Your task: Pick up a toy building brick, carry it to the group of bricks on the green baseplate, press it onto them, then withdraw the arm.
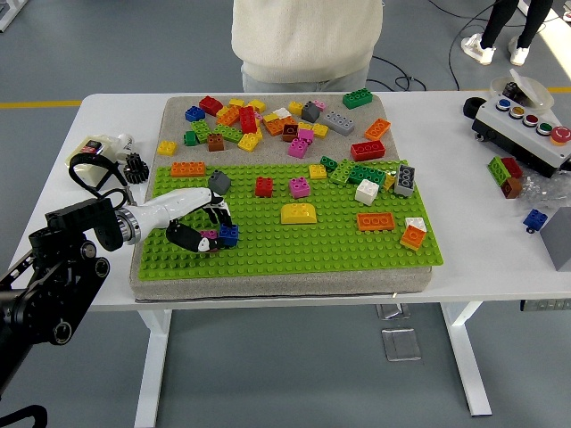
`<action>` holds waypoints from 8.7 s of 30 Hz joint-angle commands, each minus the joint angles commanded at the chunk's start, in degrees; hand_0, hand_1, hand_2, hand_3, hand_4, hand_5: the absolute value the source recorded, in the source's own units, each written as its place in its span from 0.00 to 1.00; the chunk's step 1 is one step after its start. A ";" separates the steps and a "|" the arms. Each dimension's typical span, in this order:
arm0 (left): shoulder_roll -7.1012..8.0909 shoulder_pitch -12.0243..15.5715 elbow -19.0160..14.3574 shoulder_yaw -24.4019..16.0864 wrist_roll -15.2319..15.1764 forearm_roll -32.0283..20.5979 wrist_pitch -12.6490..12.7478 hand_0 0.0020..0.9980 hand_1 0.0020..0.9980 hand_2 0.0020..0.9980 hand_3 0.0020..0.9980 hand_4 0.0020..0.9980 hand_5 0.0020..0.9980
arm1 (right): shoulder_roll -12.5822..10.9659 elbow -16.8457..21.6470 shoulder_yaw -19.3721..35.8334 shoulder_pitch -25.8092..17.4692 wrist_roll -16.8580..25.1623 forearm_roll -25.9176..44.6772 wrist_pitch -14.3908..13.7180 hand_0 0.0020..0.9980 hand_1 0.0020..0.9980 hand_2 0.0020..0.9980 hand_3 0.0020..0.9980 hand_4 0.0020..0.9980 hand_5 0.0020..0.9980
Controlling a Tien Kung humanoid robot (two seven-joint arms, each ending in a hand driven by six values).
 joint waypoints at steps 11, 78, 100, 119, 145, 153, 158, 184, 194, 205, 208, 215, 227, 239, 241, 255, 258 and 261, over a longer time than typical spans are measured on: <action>0.04 0.35 -0.20 -0.30 0.17 0.00 -0.45 0.73 0.61 0.58 0.55 0.64 0.05 | 0.08 0.00 -0.12 -0.05 -0.01 -0.01 -0.15 0.73 0.66 0.70 0.57 0.91 0.50; 0.58 2.82 -4.99 -2.27 -2.00 0.00 -2.93 0.98 0.90 0.87 0.60 1.00 0.61 | 0.17 0.00 -0.36 -0.11 -0.22 0.22 -0.20 0.73 0.66 0.70 0.57 0.91 0.50; 0.82 4.17 -4.13 -2.49 -2.28 0.00 -2.75 1.00 0.92 0.88 0.60 1.00 0.68 | 0.16 0.00 -0.20 0.03 -0.65 0.21 -0.13 0.73 0.66 0.70 0.57 0.91 0.50; 0.16 4.15 -1.86 -1.81 -2.67 0.00 -0.94 1.00 0.91 0.88 0.60 1.00 0.68 | 0.13 0.00 0.13 0.13 -0.75 0.33 -0.01 0.73 0.66 0.70 0.57 0.91 0.50; 0.16 4.60 -0.49 -2.35 -2.64 0.00 0.31 1.00 0.91 0.87 0.59 1.00 0.67 | 0.18 0.00 -0.07 0.12 -0.65 0.49 -0.08 0.73 0.66 0.70 0.57 0.91 0.50; 0.00 5.10 -0.68 -1.81 -2.62 0.00 0.44 1.00 0.91 0.87 0.59 1.00 0.67 | 0.21 0.00 -0.18 0.06 -0.65 0.50 -0.14 0.73 0.66 0.70 0.57 0.91 0.50; 0.01 5.22 -0.86 -1.79 -2.58 0.00 0.45 1.00 0.91 0.87 0.59 1.00 0.66 | 0.21 0.00 -0.22 0.03 -0.64 0.51 -0.16 0.73 0.66 0.70 0.57 0.91 0.50; -0.14 6.39 -3.19 -1.91 -3.51 0.00 4.34 1.00 0.90 0.87 0.59 1.00 0.65 | 0.16 0.00 0.28 0.11 -0.56 0.66 -0.05 0.73 0.66 0.70 0.57 0.91 0.50; -0.52 6.62 -1.13 -1.64 -4.38 0.00 6.81 1.00 0.90 0.87 0.59 1.00 0.65 | 0.19 0.00 0.34 0.15 -0.56 0.72 -0.16 0.73 0.66 0.70 0.57 0.91 0.50; -0.71 7.16 -0.25 -1.51 -4.62 0.00 7.72 1.00 0.89 0.86 0.59 1.00 0.64 | 0.22 0.00 0.11 0.13 -0.69 0.73 -0.18 0.73 0.66 0.70 0.57 0.91 0.50; -0.66 7.27 -0.39 -1.55 -4.65 0.00 7.63 1.00 0.89 0.86 0.59 1.00 0.64 | 0.25 0.00 0.09 0.13 -0.68 0.70 -0.23 0.73 0.66 0.70 0.57 0.91 0.50; 0.00 7.71 -4.42 -2.72 -4.59 0.00 5.49 1.00 0.88 0.85 0.59 1.00 0.63 | 0.33 0.00 -0.04 0.06 -0.61 0.71 -0.22 0.73 0.66 0.70 0.57 0.91 0.50; 0.72 6.17 -8.90 -1.79 -3.96 0.00 2.54 0.91 0.80 0.79 0.72 1.00 0.58 | 0.33 0.00 -0.48 0.28 -0.40 0.82 -0.15 0.73 0.66 0.70 0.57 0.91 0.50; -0.87 0.86 -5.93 2.69 -4.67 -3.02 -2.33 0.85 0.78 0.83 0.91 1.00 0.29 | 0.20 0.00 -0.71 0.44 -0.36 1.09 -0.23 0.73 0.66 0.70 0.57 0.91 0.50; -1.42 -0.13 -4.68 3.41 -4.64 -4.90 -2.82 0.85 0.78 0.83 0.91 1.00 0.29 | 0.21 0.00 -0.79 0.54 -0.29 1.17 -0.31 0.73 0.66 0.70 0.57 0.91 0.50; -3.32 -3.98 -0.66 5.21 -4.92 -13.51 5.78 0.79 0.73 0.76 0.84 1.00 0.19 | 0.10 0.00 -1.15 0.85 -0.01 1.66 -0.24 0.73 0.66 0.70 0.57 0.91 0.50; -3.53 -4.28 -0.28 5.27 -5.03 -13.84 6.74 0.73 0.68 0.61 0.76 0.79 0.00 | 0.08 0.00 -1.20 0.91 0.02 1.67 -0.27 0.73 0.66 0.70 0.57 0.91 0.50; -3.78 -4.47 0.31 5.41 -5.14 -14.14 7.82 0.73 0.68 0.61 0.76 0.79 0.00 | 0.09 0.00 -1.36 0.95 0.03 1.73 -0.28 0.73 0.66 0.70 0.57 0.91 0.50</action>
